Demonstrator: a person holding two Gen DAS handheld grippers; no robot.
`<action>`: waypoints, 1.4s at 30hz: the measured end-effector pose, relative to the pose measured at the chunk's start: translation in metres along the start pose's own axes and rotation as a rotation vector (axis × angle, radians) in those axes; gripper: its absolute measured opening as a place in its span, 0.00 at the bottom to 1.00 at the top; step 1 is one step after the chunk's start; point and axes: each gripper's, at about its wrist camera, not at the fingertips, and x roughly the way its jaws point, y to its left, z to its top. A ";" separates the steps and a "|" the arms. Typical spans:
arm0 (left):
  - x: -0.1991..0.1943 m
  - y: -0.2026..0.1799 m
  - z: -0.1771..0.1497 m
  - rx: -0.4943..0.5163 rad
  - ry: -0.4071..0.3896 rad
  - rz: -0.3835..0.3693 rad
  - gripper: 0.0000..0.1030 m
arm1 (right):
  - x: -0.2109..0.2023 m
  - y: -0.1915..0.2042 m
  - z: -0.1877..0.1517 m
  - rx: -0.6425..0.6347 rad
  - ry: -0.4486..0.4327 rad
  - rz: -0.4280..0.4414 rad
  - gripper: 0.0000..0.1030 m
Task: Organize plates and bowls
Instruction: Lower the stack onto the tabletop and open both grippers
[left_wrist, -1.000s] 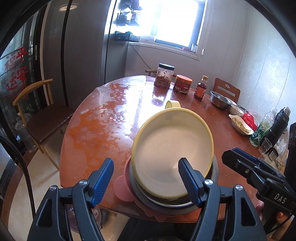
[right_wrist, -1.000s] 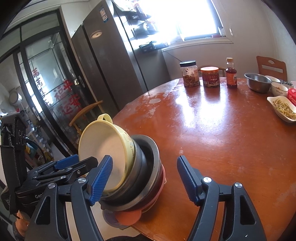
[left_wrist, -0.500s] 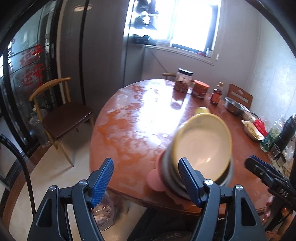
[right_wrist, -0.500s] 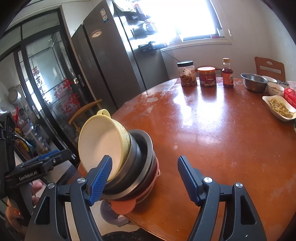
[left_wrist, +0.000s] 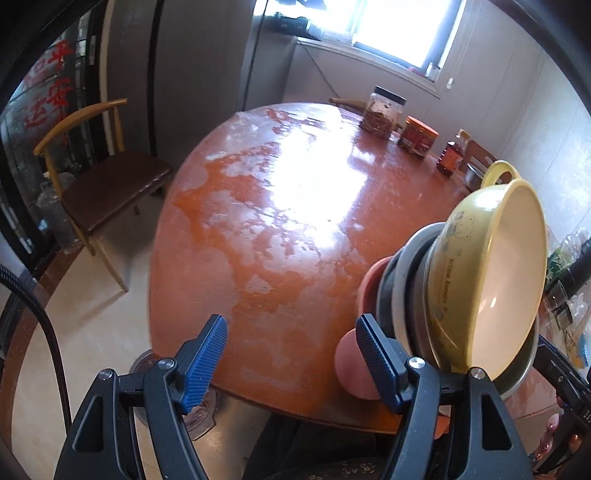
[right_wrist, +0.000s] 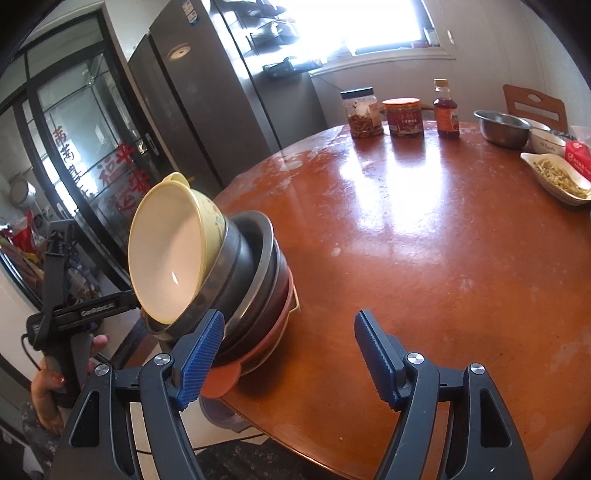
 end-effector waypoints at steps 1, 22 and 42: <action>0.003 -0.002 0.001 0.002 0.008 -0.027 0.70 | 0.001 0.000 -0.001 -0.003 0.000 0.002 0.72; 0.032 -0.100 0.017 0.218 0.011 -0.055 0.66 | -0.026 -0.038 -0.007 0.014 -0.018 -0.039 0.57; 0.056 -0.229 0.003 0.398 0.032 -0.060 0.64 | -0.091 -0.134 -0.020 0.168 -0.100 -0.185 0.57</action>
